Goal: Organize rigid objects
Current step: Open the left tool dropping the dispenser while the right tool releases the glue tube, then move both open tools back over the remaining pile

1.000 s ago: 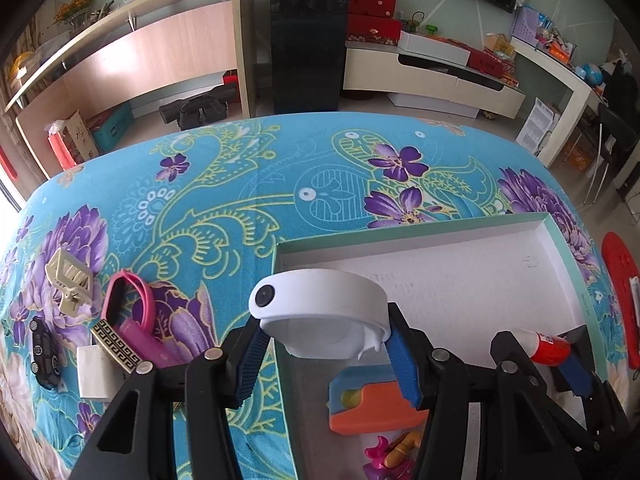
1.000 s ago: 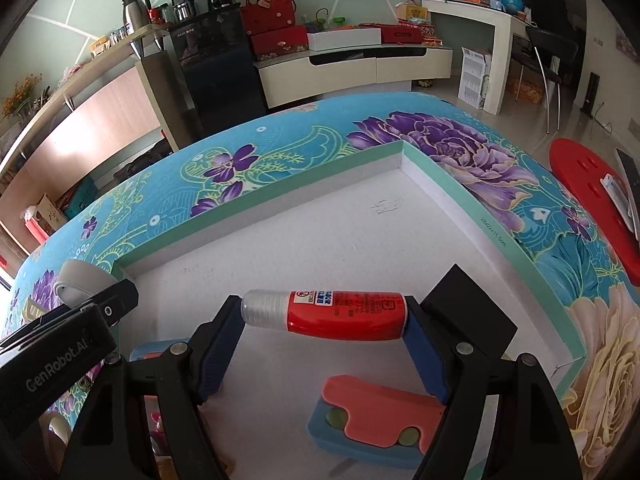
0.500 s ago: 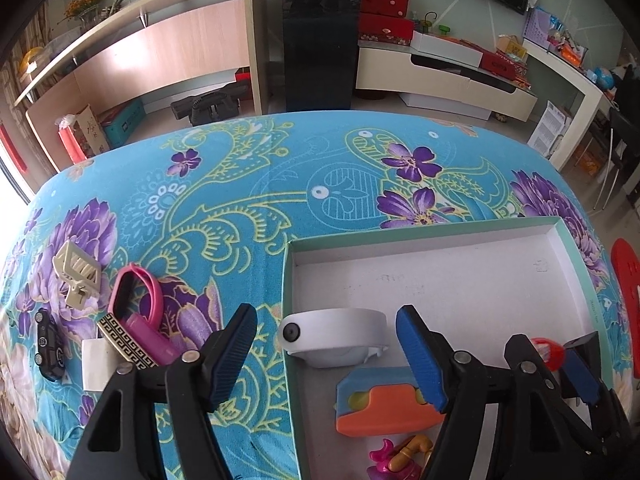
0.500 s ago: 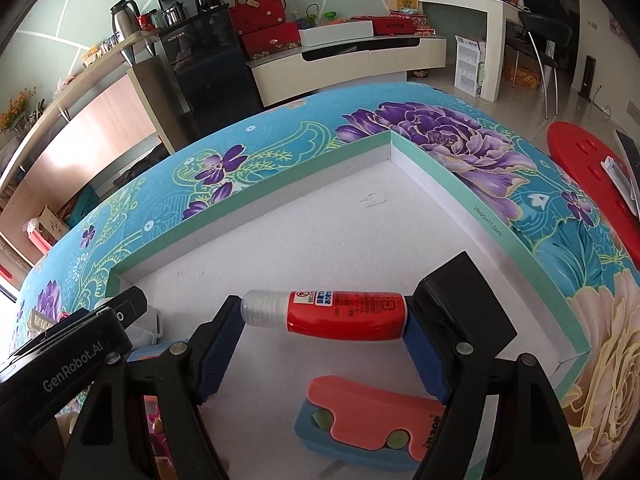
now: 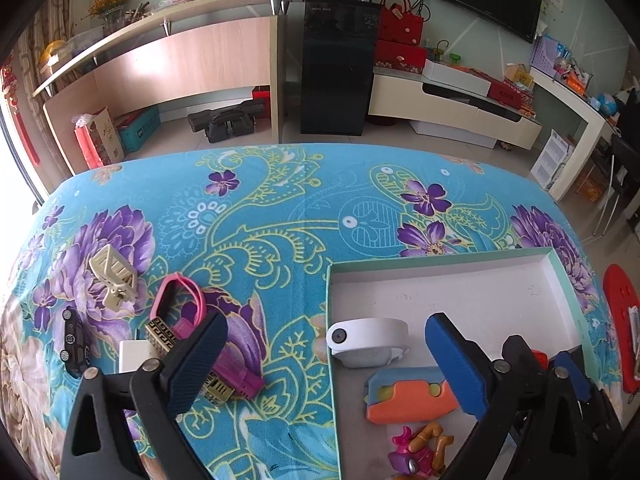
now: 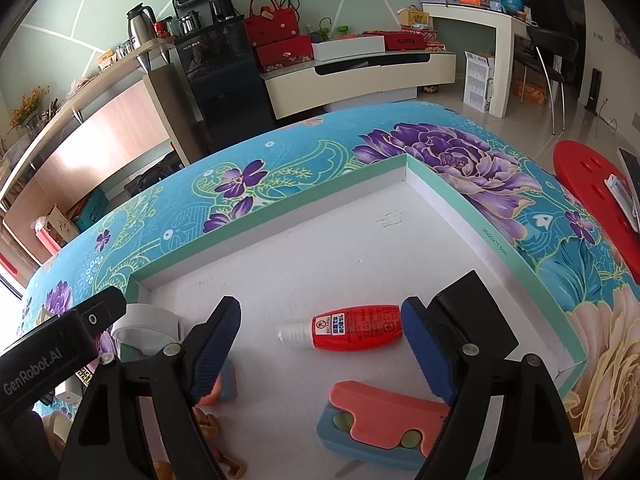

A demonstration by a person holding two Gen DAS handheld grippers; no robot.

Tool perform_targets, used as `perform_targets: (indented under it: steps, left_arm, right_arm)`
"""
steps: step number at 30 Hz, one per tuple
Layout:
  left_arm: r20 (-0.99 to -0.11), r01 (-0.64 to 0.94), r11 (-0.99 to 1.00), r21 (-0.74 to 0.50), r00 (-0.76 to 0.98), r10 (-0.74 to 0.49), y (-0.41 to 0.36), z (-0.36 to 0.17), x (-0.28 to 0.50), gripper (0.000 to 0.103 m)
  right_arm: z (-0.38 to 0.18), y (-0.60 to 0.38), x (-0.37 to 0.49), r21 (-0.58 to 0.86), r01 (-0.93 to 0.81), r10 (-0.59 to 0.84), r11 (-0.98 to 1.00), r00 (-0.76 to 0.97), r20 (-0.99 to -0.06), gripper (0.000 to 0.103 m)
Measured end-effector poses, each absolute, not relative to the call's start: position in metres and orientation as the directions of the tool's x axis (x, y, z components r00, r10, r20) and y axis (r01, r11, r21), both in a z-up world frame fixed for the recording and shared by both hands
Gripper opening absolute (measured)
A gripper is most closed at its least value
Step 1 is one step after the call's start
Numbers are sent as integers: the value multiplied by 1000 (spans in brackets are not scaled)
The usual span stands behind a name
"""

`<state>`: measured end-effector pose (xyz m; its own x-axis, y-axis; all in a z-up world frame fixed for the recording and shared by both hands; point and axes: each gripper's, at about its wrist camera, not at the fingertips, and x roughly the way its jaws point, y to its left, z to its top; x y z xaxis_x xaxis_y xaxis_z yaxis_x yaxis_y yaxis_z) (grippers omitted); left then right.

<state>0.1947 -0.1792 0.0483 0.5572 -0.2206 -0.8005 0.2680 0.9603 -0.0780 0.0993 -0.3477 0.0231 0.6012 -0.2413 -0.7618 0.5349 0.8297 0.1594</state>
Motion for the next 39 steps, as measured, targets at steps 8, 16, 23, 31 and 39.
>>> perform_targets:
  steps: [8,16,23,31,39]
  left_arm:
    - [-800,162,985,-66,582,-149,-135,47,194,103]
    - [-827,23,999,-28,562,-36,-78,27,195,103]
    - [-819,-84,996,-20,573,32,-28,29,190,103]
    - [-811,-185,982,-29,579,85,21,34,185,103]
    - [-806,-275,960,-60,581,116,64,34,181,103]
  right_arm:
    - [24,-342,102,163,521,-232,838,610,-758,83]
    - [28,-321,110,150,476,-220,867,635,-740,97]
    - [34,-294,119,157,406,-180,900,676,-715,97]
    - [42,-258,126,173,322,-124,931,725,-677,97]
    - [39,-209,139,180,194,-27,964,750,-661,97]
